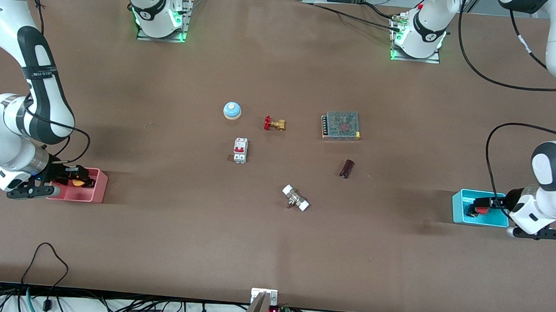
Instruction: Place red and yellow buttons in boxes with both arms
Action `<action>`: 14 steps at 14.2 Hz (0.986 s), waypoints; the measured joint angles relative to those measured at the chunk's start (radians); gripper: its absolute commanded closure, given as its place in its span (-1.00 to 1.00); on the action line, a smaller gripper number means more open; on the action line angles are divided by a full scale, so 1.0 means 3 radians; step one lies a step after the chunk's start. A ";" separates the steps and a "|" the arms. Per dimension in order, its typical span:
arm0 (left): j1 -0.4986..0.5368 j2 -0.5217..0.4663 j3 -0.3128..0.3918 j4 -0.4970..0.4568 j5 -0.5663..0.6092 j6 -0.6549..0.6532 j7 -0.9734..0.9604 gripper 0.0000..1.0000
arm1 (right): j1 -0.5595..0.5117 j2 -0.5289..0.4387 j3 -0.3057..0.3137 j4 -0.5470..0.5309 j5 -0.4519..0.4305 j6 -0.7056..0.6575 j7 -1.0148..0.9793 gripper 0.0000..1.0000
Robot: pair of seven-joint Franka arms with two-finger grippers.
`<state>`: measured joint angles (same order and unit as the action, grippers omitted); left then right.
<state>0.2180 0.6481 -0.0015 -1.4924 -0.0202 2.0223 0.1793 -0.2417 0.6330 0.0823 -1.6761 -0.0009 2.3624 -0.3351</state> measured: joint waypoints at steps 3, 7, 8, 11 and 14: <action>-0.0010 -0.0210 -0.0025 0.0014 0.0000 -0.0287 0.0002 -1.00 | 0.0007 0.0000 0.0009 0.0001 0.0016 0.0000 0.0000 -0.86; -0.0199 -0.0648 -0.0065 0.0027 0.0000 -0.0938 -0.0087 -1.00 | 0.0026 -0.0076 0.0032 0.0065 0.0016 -0.0195 0.0000 -1.00; -0.0251 -0.0745 -0.0067 0.0027 0.0000 -0.1058 -0.0134 -1.00 | 0.0046 -0.0160 0.0036 0.0096 0.0016 -0.0354 0.0000 -1.00; -0.0399 -0.0963 -0.0071 0.0026 0.0000 -0.1320 -0.0209 -1.00 | 0.0149 -0.0577 0.0049 0.0150 0.0019 -0.0920 0.0000 -1.00; -0.0532 -0.1140 -0.0074 0.0026 0.0006 -0.1515 -0.0329 -1.00 | 0.0306 -0.1089 0.0058 0.0172 0.0020 -0.1480 0.0115 -1.00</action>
<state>0.0584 0.3060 -0.0238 -1.4846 -0.0185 1.5678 0.0806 -0.1499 0.3062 0.0996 -1.6246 0.0052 1.9183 -0.3004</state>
